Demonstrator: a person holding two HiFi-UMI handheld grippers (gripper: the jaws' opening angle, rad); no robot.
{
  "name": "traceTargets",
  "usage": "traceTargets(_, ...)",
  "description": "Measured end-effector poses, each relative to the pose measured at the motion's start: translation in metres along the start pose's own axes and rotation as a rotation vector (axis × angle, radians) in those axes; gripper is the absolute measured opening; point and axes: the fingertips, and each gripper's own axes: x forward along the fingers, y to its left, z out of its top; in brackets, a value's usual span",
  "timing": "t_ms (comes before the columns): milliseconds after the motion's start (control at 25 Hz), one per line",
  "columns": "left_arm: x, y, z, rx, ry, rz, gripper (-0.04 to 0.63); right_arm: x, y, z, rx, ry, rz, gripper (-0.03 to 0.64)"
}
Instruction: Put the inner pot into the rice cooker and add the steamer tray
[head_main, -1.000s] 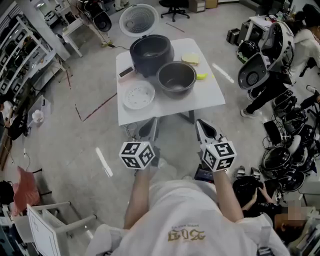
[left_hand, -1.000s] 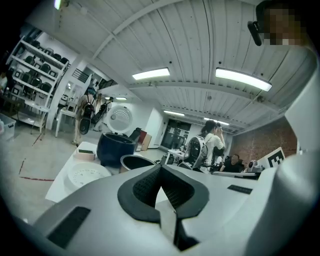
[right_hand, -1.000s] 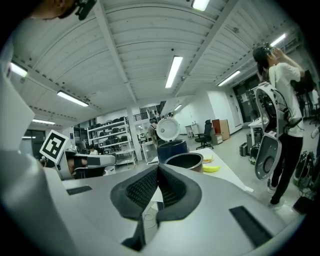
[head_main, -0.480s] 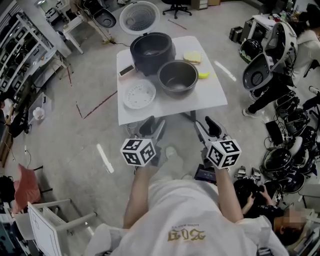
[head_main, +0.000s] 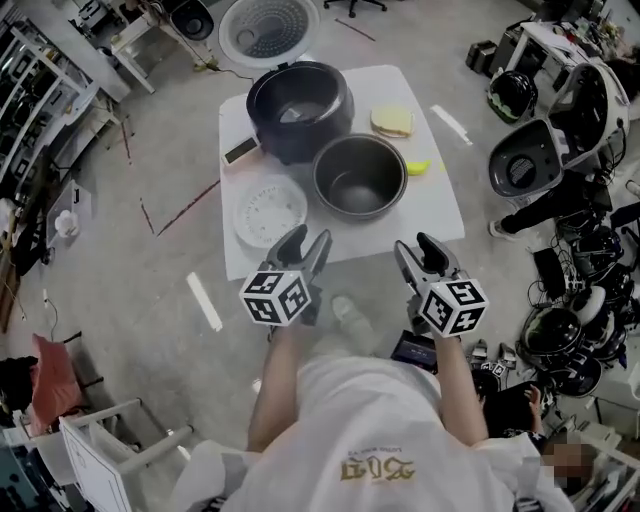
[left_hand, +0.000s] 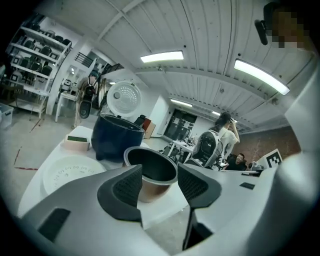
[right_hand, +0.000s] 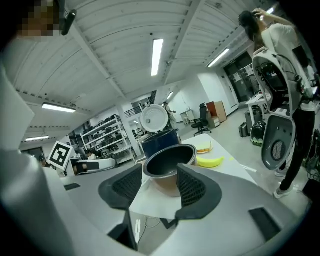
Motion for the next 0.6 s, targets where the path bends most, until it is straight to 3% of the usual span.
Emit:
traceTargets(280,0.070,0.049,0.020,-0.036,0.063,0.019,0.233,0.070,-0.050,0.020,0.059,0.055,-0.041,0.215)
traceTargets(600,0.105,0.089,0.014,-0.072,0.130,0.039,0.233,0.118,-0.088,0.026,0.133,0.085,-0.080,0.213)
